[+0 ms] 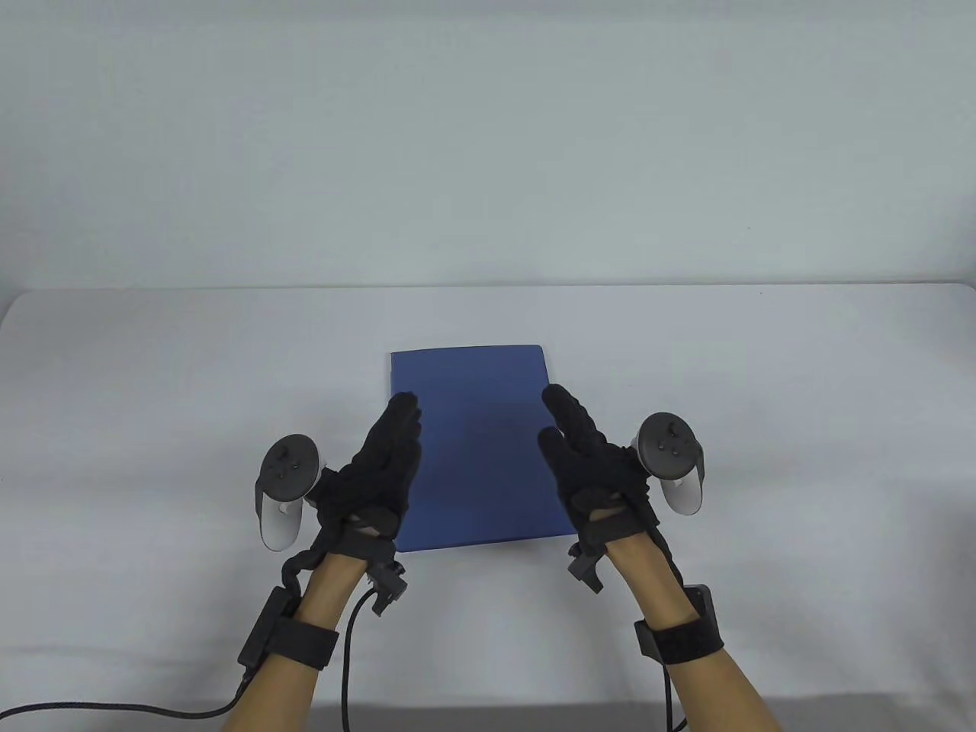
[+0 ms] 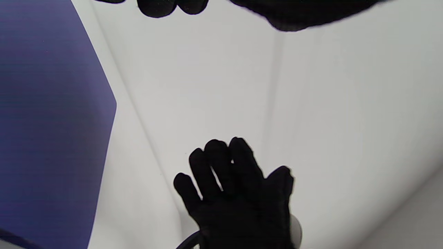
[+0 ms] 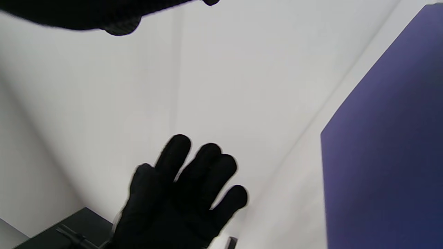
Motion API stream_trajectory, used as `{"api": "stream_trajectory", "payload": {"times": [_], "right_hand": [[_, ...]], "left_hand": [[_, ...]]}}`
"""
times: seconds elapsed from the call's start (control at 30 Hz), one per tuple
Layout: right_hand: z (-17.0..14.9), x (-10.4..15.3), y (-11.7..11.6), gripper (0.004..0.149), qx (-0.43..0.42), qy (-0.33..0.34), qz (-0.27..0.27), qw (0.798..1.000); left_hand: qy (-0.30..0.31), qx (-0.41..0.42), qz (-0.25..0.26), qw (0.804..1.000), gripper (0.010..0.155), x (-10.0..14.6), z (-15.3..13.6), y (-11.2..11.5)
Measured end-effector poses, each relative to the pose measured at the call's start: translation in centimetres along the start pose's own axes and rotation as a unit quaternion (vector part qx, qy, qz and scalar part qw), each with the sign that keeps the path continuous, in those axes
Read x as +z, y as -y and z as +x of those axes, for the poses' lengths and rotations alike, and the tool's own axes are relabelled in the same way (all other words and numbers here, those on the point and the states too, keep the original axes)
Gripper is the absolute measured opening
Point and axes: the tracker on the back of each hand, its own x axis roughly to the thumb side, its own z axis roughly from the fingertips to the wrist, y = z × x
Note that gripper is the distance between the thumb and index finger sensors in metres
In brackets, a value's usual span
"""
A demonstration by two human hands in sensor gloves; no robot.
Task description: Insert newspapers into folder
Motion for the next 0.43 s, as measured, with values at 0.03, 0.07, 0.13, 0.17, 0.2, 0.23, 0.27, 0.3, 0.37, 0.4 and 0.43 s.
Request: {"api": "stream_trajectory", "payload": {"times": [0.03, 0.07, 0.13, 0.17, 0.2, 0.23, 0.27, 0.3, 0.37, 0.4, 0.43], "right_hand": [[-0.2, 0.0, 0.0, 0.082, 0.006, -0.001, -0.012, 1.0], [-0.3, 0.0, -0.1, 0.082, 0.002, 0.001, -0.021, 1.0], [-0.4, -0.1, -0.2, 0.082, -0.02, 0.002, -0.028, 0.999], [-0.5, -0.1, -0.3, 0.082, -0.025, 0.003, -0.026, 0.999], [-0.6, -0.1, -0.3, 0.082, -0.023, 0.002, -0.025, 0.999], [-0.7, -0.1, -0.3, 0.082, -0.013, -0.001, -0.026, 1.0], [-0.8, -0.1, -0.4, 0.082, -0.002, -0.005, -0.023, 1.0], [-1.0, 0.0, -0.4, 0.082, 0.003, -0.008, -0.019, 1.0], [-1.3, 0.0, -0.5, 0.082, 0.002, -0.012, -0.014, 1.0], [-1.4, 0.0, -0.6, 0.082, -0.003, -0.014, -0.012, 1.0], [-1.5, -0.1, -0.6, 0.082, -0.007, -0.015, -0.009, 1.0]], "left_hand": [[0.008, 0.008, 0.007, 1.0, 0.072, 0.2, 0.2, -0.3], [0.015, 0.013, 0.013, 1.0, 0.07, 0.3, 0.4, -0.4], [0.028, 0.023, 0.028, 0.999, 0.068, 0.6, 0.5, -0.7], [0.03, 0.028, 0.029, 0.999, 0.068, 0.7, 0.5, -0.8], [0.031, 0.035, 0.029, 0.998, 0.068, 0.7, 0.5, -0.9], [0.032, 0.04, 0.029, 0.998, 0.068, 0.6, 0.5, -1.0], [0.033, 0.044, 0.029, 0.998, 0.068, 0.6, 0.5, -1.1], [0.032, 0.048, 0.03, 0.998, 0.068, 0.5, 0.5, -1.2], [0.028, 0.054, 0.03, 0.998, 0.068, 0.4, 0.4, -1.4], [0.027, 0.056, 0.032, 0.998, 0.068, 0.4, 0.4, -1.5], [0.025, 0.056, 0.033, 0.998, 0.068, 0.4, 0.3, -1.5]]}}
